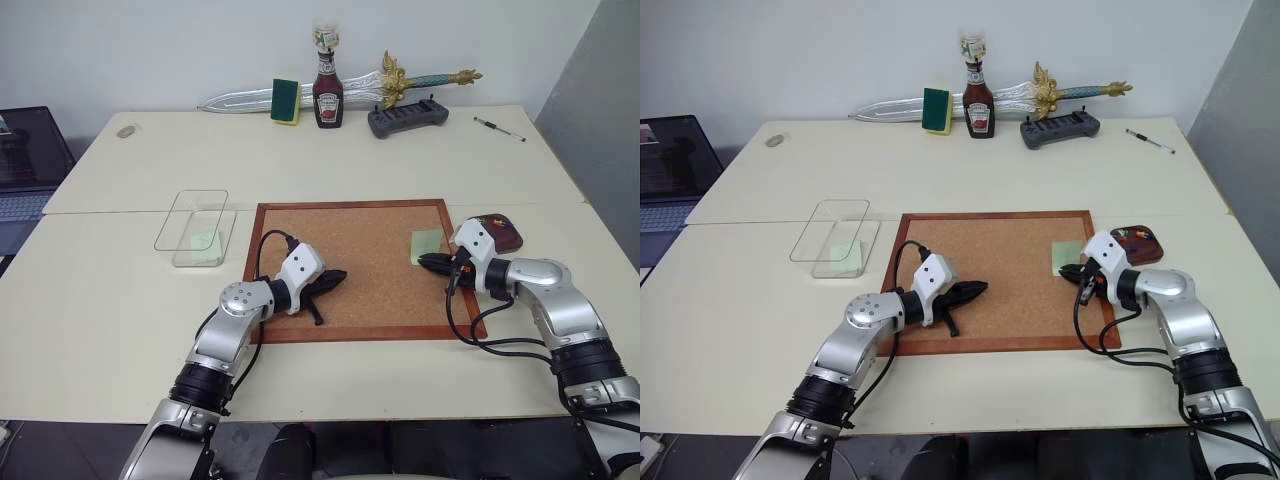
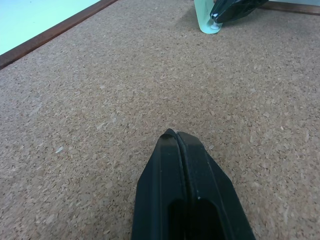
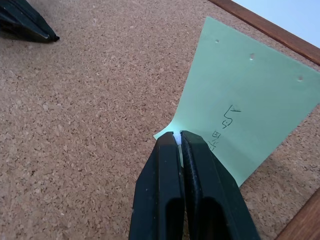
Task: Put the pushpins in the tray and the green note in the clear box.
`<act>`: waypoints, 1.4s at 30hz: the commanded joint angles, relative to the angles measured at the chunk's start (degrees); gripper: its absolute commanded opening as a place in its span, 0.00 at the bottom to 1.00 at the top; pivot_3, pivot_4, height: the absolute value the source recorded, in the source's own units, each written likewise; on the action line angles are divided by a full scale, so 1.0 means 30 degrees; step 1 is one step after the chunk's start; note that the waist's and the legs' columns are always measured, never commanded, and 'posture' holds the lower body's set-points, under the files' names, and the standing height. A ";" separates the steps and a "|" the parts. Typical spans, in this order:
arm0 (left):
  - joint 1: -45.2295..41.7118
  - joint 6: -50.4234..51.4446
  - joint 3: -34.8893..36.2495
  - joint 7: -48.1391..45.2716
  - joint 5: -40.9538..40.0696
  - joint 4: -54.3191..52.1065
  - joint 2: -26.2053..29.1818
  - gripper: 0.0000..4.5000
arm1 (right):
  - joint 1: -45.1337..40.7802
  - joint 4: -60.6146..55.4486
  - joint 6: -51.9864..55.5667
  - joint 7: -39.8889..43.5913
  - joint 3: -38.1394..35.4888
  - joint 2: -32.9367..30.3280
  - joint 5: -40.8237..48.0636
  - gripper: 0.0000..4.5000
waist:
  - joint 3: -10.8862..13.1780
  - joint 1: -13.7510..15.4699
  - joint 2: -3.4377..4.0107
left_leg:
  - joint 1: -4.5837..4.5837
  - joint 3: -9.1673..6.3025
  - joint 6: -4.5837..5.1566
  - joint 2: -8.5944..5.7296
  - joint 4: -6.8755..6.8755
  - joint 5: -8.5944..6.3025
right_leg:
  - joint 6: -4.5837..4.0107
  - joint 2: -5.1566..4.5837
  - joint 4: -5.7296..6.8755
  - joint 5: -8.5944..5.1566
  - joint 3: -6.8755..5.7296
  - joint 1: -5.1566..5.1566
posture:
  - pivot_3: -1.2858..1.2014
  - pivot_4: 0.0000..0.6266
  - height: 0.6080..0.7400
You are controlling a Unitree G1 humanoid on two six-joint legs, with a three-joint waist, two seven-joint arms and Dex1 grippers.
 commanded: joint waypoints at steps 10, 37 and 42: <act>0.1137 0.0728 -0.1167 -0.0216 0.0670 0.0992 0.0049 0.00 | -0.0530 -0.2168 -0.0485 0.0394 -0.1237 -0.0146 0.1259 0.01 | -0.0014 0.0005 -0.0014 | 0.0001 -0.0005 0.0000 -0.0002 0.0000 0.0000 | 0.0000 0.0000 -0.0002 0.0000 -0.0003 0.0006 | 0.52 0.24 1.00; -0.0514 0.4062 0.1692 0.0302 -0.3874 -0.3320 -0.0873 0.77 | -0.0635 -0.2972 -0.1106 0.0630 -0.0491 -0.0265 0.0623 0.00 | 0.0027 0.0014 -0.0074 | -0.0056 -0.0022 -0.0001 -0.0002 -0.0002 0.0000 | -0.0001 0.0000 -0.0001 0.0000 -0.0015 -0.0053 | 0.52 0.24 1.00; -0.1121 0.4879 0.1945 0.0718 -0.4506 -0.3622 -0.1405 0.99 | -0.0694 -0.3046 -0.1353 0.0672 -0.0415 -0.0309 0.0500 0.00 | 0.0037 0.0029 -0.0092 | -0.0062 -0.0022 -0.0002 -0.0002 0.0000 0.0001 | -0.0001 0.0000 -0.0003 0.0000 -0.0017 -0.0054 | 0.52 0.24 1.00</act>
